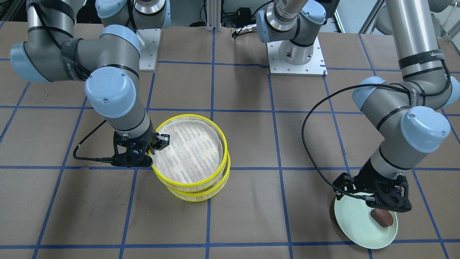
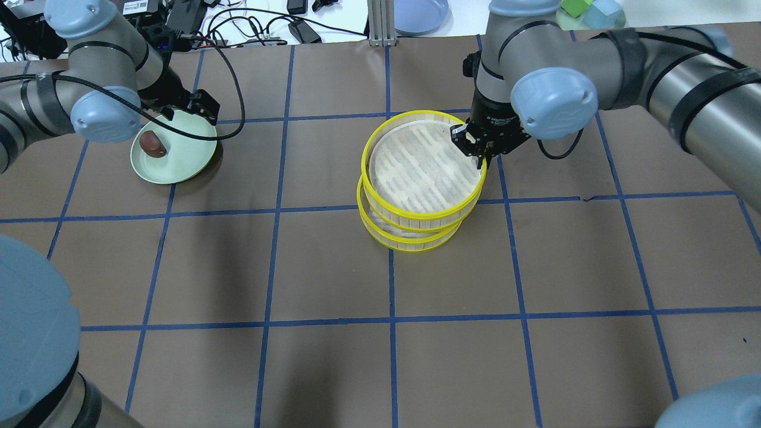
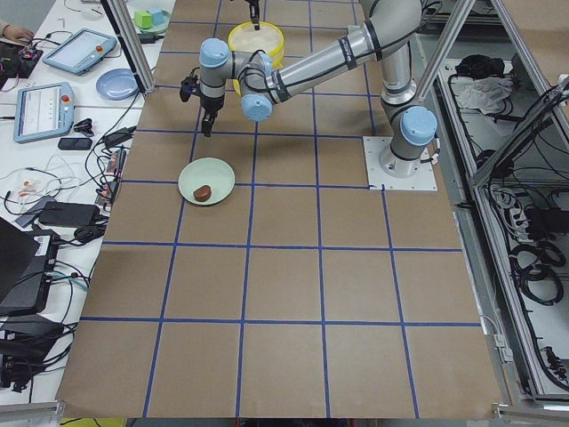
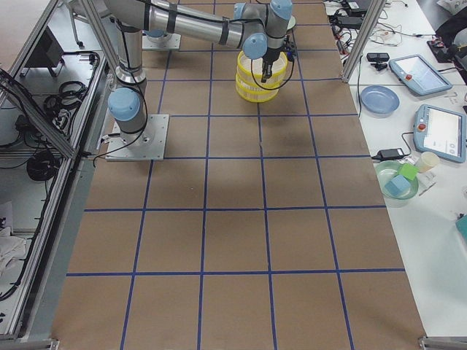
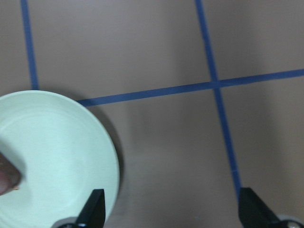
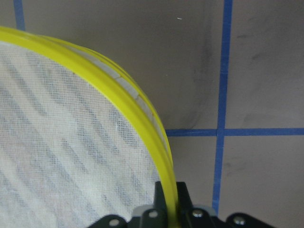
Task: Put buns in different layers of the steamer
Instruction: 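Restack the top tier with the right gripper while the left returns to the plate, then grasp the brown bun with the left gripper while the right releases the tier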
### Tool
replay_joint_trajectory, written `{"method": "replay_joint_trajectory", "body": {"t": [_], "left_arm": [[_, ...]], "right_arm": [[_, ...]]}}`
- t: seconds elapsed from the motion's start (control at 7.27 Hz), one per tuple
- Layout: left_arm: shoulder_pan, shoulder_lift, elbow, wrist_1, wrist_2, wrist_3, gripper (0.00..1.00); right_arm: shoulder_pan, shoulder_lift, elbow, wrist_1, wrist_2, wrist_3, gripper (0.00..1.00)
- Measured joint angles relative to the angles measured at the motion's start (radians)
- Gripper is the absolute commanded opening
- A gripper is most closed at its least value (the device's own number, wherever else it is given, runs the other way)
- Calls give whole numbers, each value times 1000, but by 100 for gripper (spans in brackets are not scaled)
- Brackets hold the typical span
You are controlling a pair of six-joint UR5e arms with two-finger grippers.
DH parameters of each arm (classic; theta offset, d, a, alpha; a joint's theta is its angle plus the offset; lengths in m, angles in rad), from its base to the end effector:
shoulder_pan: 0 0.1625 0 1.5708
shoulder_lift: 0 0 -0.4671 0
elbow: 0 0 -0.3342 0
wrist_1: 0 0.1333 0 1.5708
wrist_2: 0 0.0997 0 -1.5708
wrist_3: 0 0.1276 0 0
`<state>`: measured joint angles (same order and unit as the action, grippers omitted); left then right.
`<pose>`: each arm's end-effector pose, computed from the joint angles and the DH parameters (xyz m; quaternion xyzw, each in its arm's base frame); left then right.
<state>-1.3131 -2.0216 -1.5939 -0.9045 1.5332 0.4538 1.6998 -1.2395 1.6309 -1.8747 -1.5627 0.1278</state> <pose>0.0253 -0.6377 0.3243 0.0992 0.9902 -0.0965 0.0159 0.2038 -0.5272 0.3409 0.0004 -0.9990 -0.0439 0.0016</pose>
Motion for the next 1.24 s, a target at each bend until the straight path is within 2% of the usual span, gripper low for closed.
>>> {"method": "replay_joint_trajectory", "body": {"t": [0.41, 0.83, 0.96, 1.1, 1.24], "left_arm": [[85, -106, 8, 104, 16, 197, 100], [145, -168, 38, 139, 9, 366, 97], [150, -178, 42, 141, 7, 396, 75], [152, -187, 44, 142, 4, 409, 22], [153, -194, 45, 143, 3, 415, 0]], "right_arm": [[15, 21, 37, -61, -25, 11, 3], [20, 33, 40, -107, -19, 15, 3], [22, 35, 46, -114, -20, 14, 3], [24, 36, 57, -119, -23, 14, 4], [25, 36, 65, -124, -24, 13, 24]]}}
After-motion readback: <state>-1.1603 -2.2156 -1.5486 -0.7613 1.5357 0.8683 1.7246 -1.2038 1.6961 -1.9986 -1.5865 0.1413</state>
